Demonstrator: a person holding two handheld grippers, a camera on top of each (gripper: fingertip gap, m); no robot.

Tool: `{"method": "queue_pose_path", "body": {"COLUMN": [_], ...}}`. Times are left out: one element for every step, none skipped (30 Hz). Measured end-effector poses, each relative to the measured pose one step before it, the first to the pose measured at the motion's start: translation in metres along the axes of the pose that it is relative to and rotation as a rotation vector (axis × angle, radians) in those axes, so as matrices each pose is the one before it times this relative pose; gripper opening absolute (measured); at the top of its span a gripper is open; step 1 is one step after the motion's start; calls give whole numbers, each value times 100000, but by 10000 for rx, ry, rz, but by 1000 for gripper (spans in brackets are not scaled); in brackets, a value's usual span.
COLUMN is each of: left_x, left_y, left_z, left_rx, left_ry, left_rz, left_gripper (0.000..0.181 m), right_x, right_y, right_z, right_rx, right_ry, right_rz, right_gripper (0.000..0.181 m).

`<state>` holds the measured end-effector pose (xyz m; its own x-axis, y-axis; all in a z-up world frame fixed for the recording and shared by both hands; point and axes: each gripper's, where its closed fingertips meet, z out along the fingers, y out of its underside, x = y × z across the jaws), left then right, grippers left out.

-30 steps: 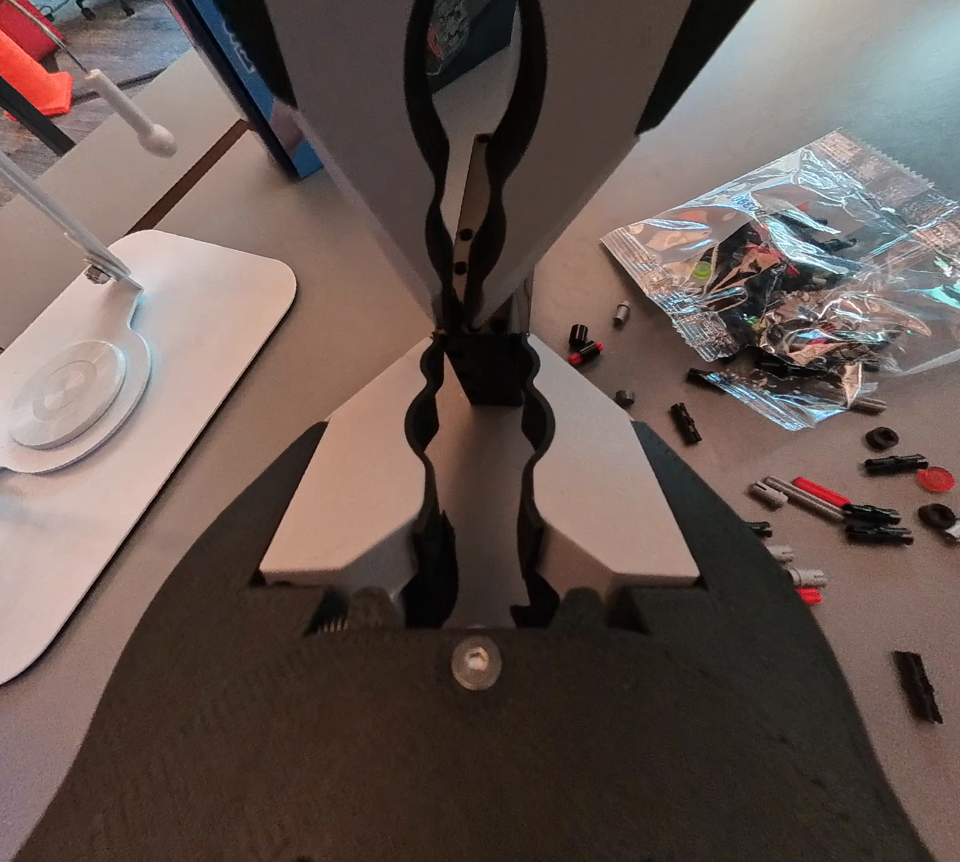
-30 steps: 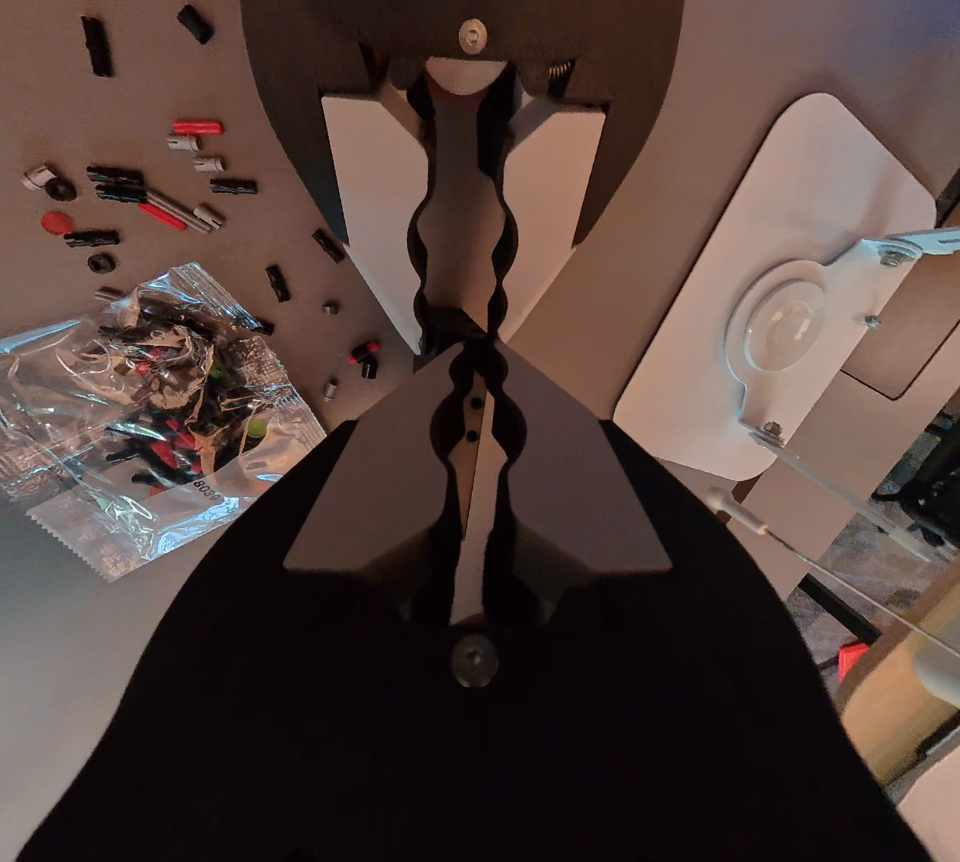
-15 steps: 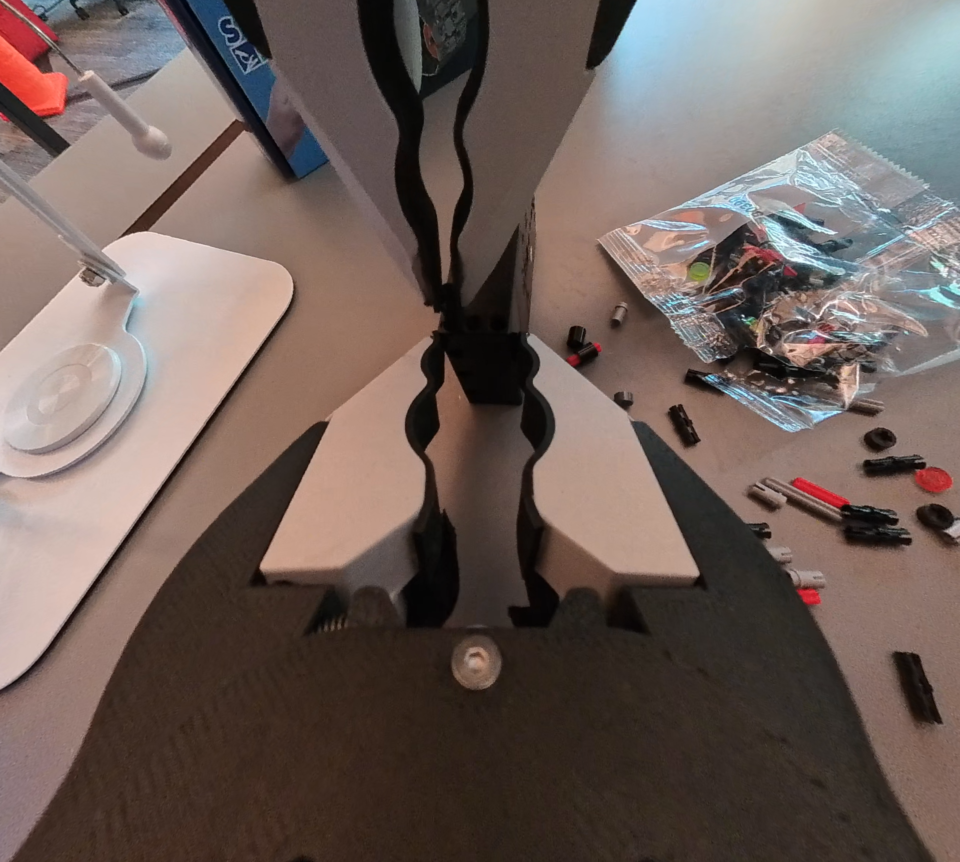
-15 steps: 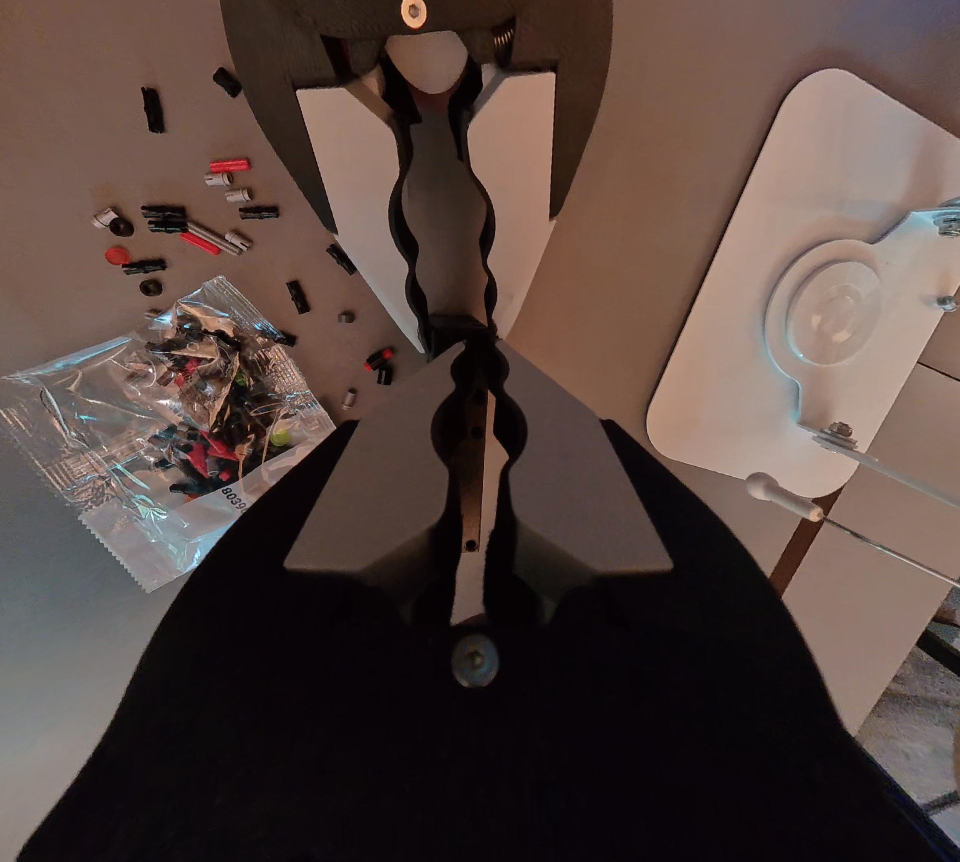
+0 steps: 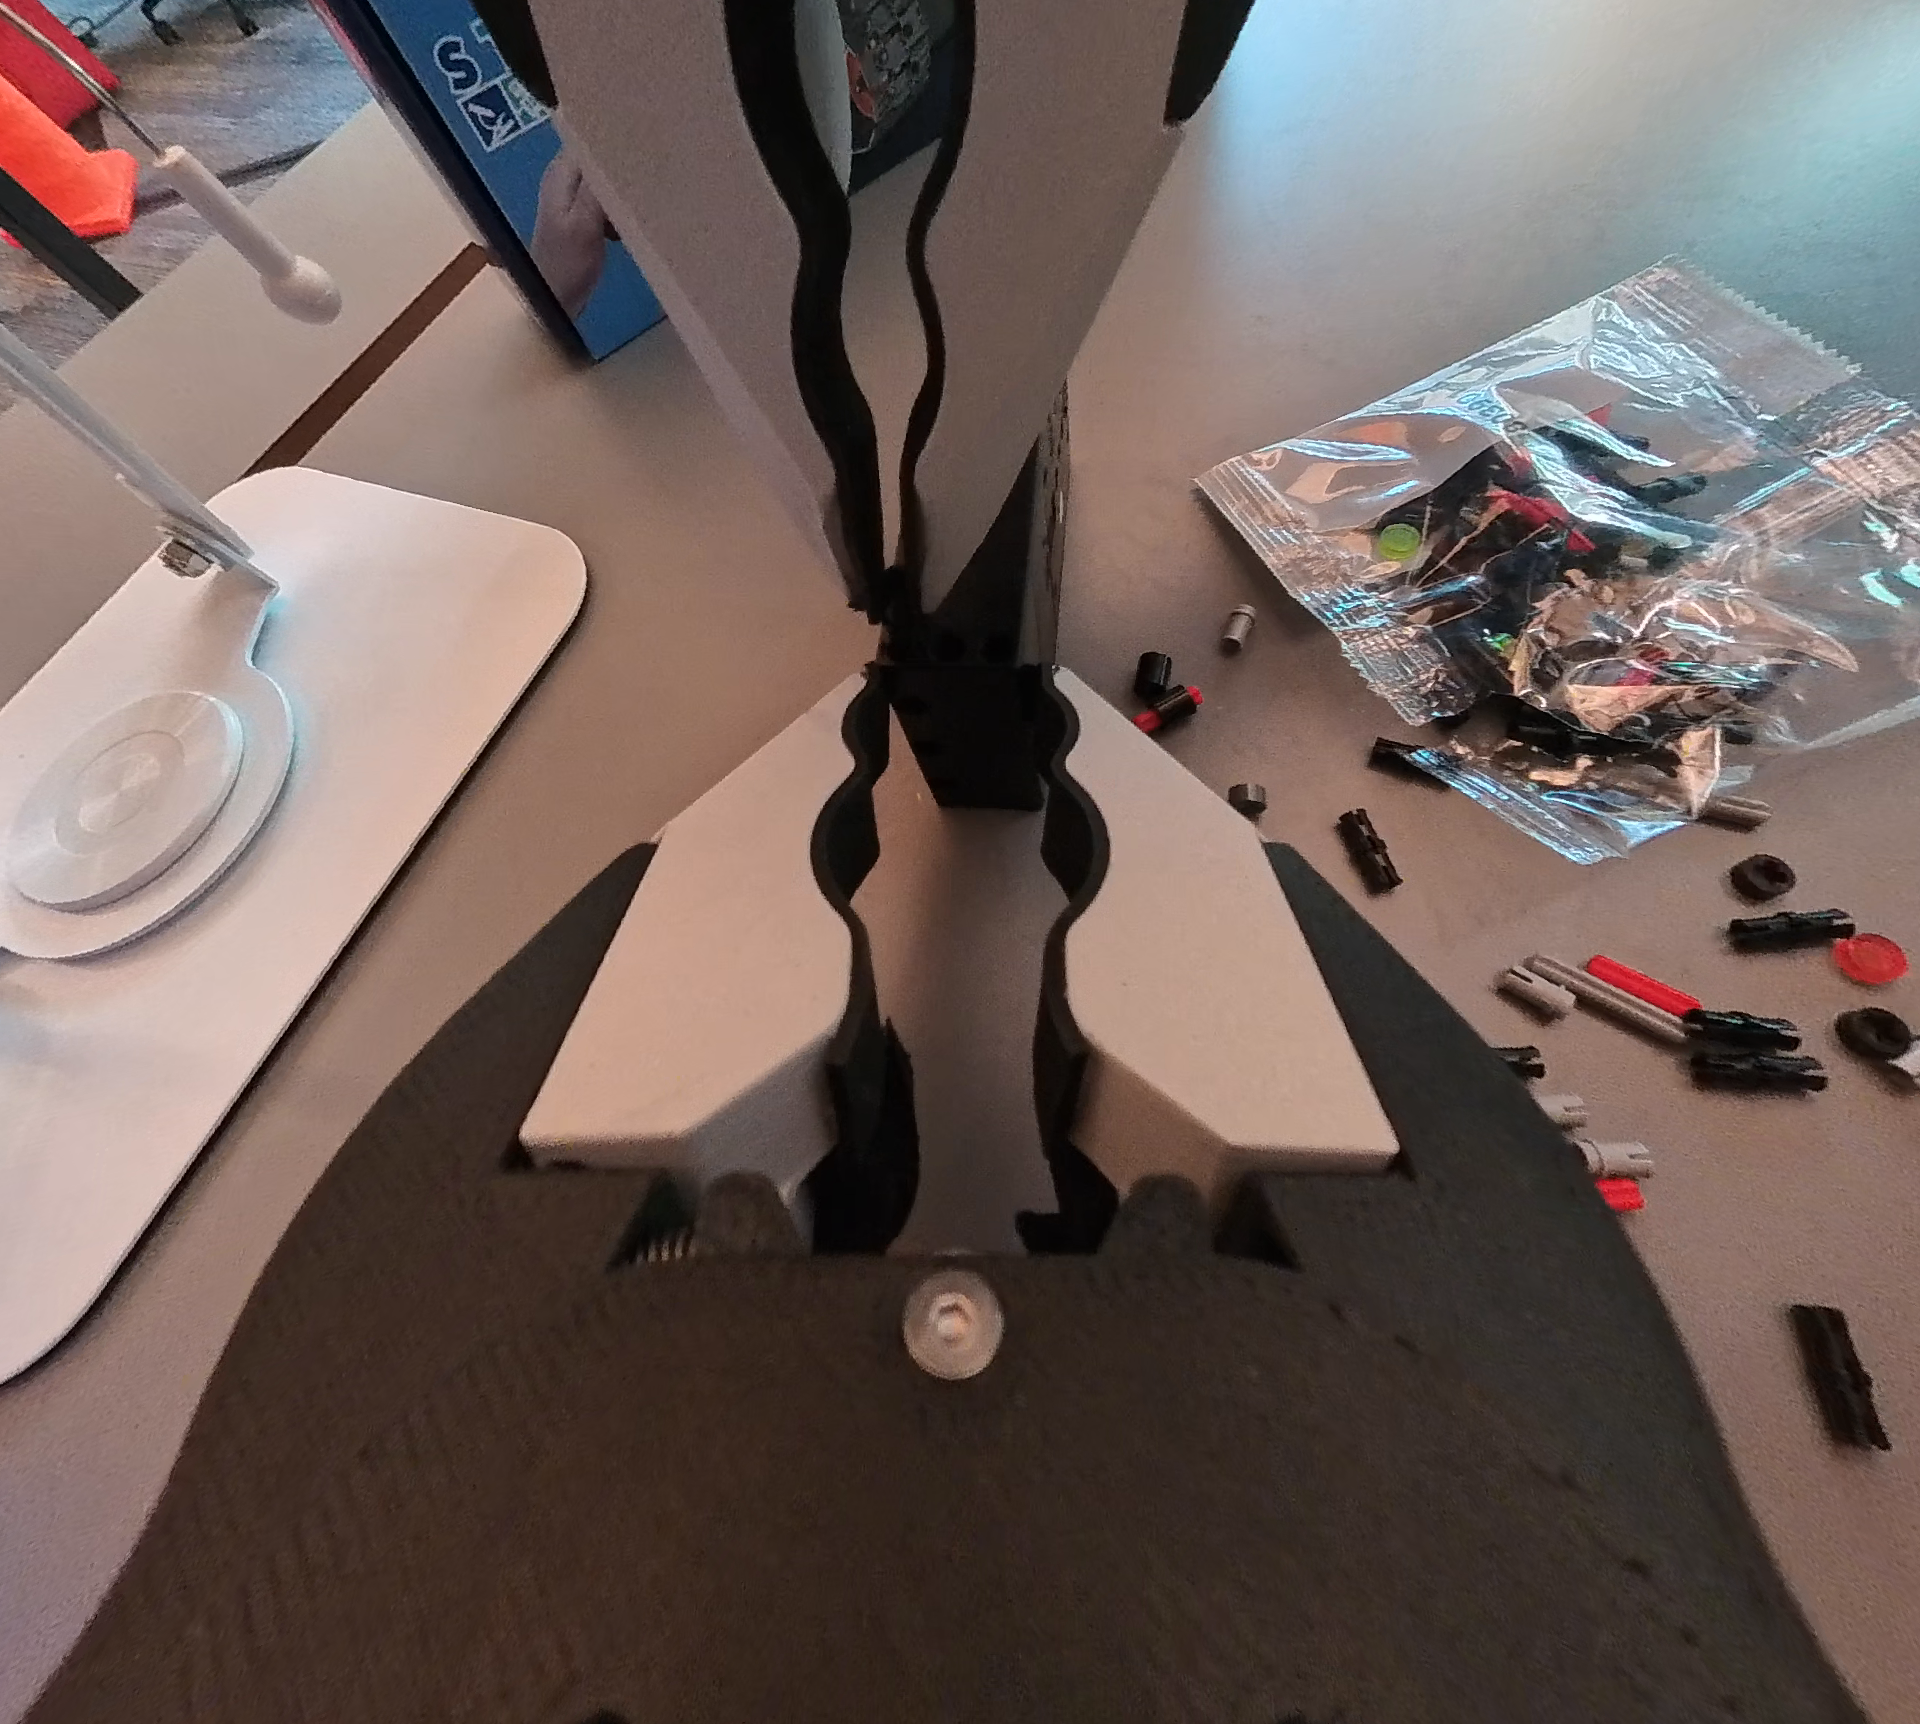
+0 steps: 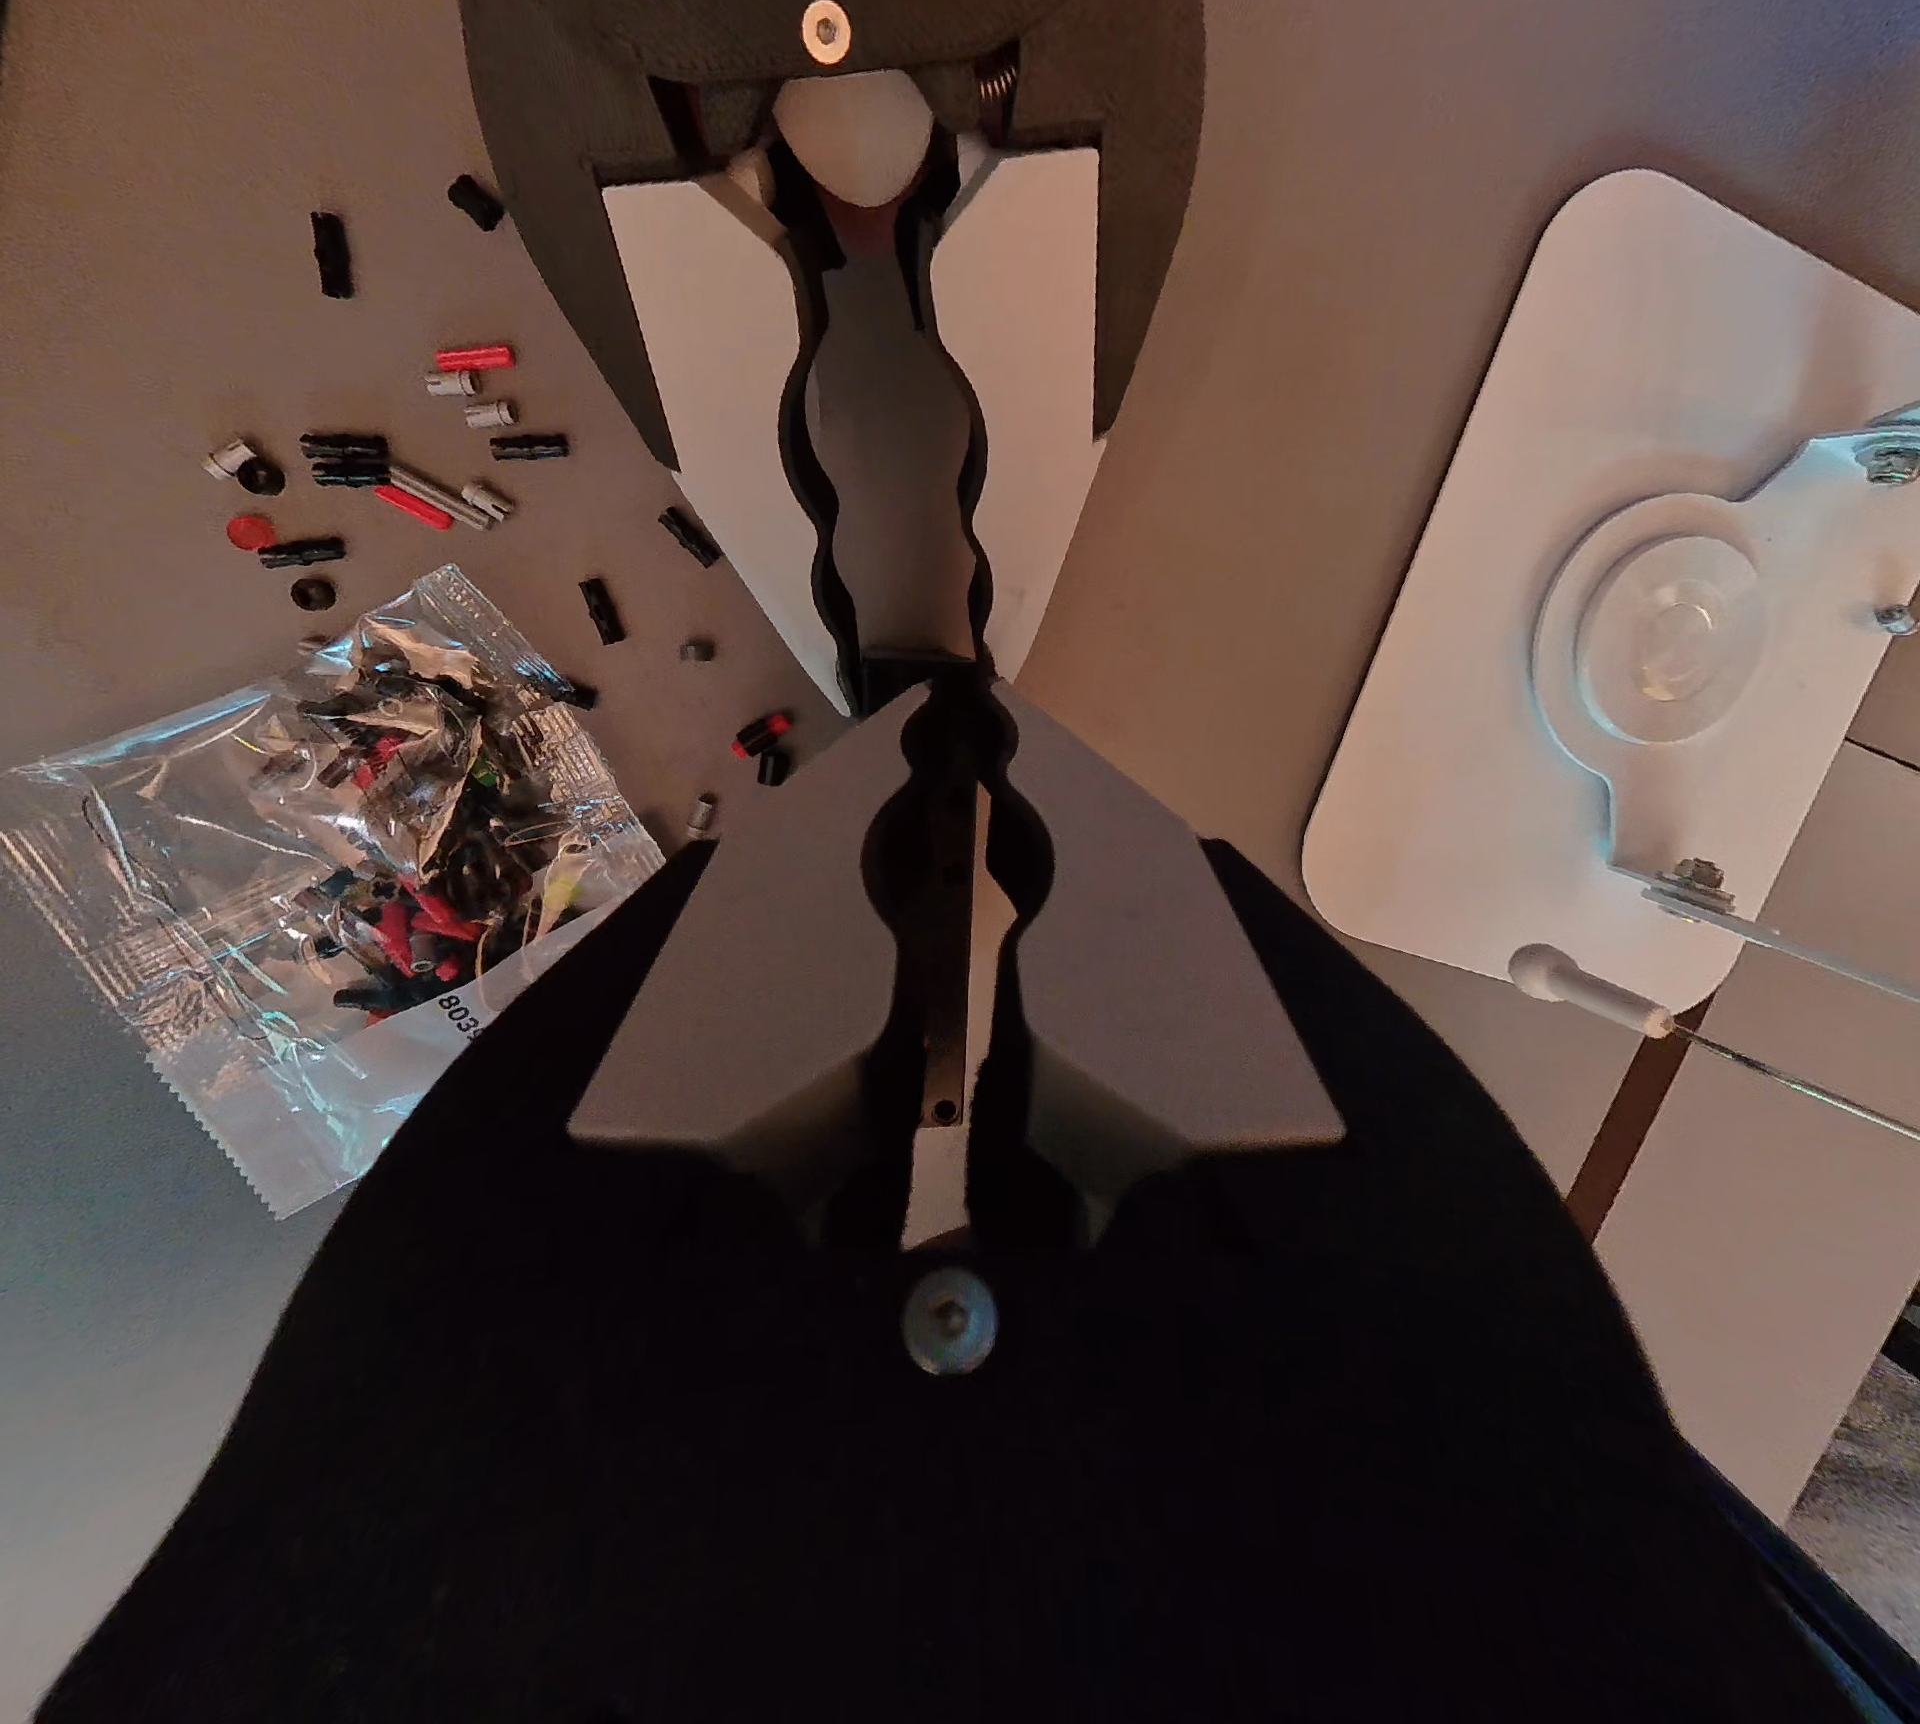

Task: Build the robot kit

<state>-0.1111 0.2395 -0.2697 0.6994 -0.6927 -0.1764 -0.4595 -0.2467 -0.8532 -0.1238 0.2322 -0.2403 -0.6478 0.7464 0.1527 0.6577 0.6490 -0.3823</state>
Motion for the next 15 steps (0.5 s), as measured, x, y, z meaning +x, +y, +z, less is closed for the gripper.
{"method": "queue_pose_path", "body": {"left_x": [-25, 0, -17, -5, -2, 5, 3, -11, -1, -2, 6, 12, -8, 1, 3], "left_y": [11, -1, 10, 2, -1, -2, -1, 5, -9, 8, -1, -3, 2, -12, 10], "left_z": [1, 0, -11, 1, 0, 1, 1, -3, -5, 3, -5, -6, 5, -1, -4], "left_rx": [-3, 1, -6, 0, 0, 2, 1, 1, 0, -1, 3, 2, -3, 4, -1], "left_ry": [2, 0, -15, 4, -1, 3, 1, 4, 1, -9, 3, 0, -2, 10, -8], "left_rz": [-19, 0, 4, -5, 1, -1, -2, -8, 1, 6, 7, 11, -3, -5, 11], "left_gripper": [25, 25, 25, 25, 25, 25, 25, 25, 25, 25, 25, 25, 25, 25, 25], "right_x": [27, 1, -5, -17, -2, 1, 9, 12, 8, 0, -8, -12, -1, -10, 7], "right_y": [50, -1, 27, 101, 100, 47, 15, -3, -6, -8, -3, 1, 10, -6, -17], "right_z": [5, 12, 2, -11, -8, 6, 7, 10, 0, 5, -2, -11, -1, 7, 0], "right_rx": [-46, -26, -37, -76, -76, -49, -39, -50, -51, -39, -36, -53, -79, -95, -99], "right_ry": [8, 8, -1, -12, -11, -8, 0, 4, 0, -13, -35, -33, -21, -24, -27], "right_rz": [-31, -45, -33, -21, -20, -18, -31, -39, -38, -33, -22, -42, -51, -65, -71], "right_gripper": [0, 0, 0, 0, 0, 1, 0, 0, 0, 0, 0, 0, 0, 0, 0]}}
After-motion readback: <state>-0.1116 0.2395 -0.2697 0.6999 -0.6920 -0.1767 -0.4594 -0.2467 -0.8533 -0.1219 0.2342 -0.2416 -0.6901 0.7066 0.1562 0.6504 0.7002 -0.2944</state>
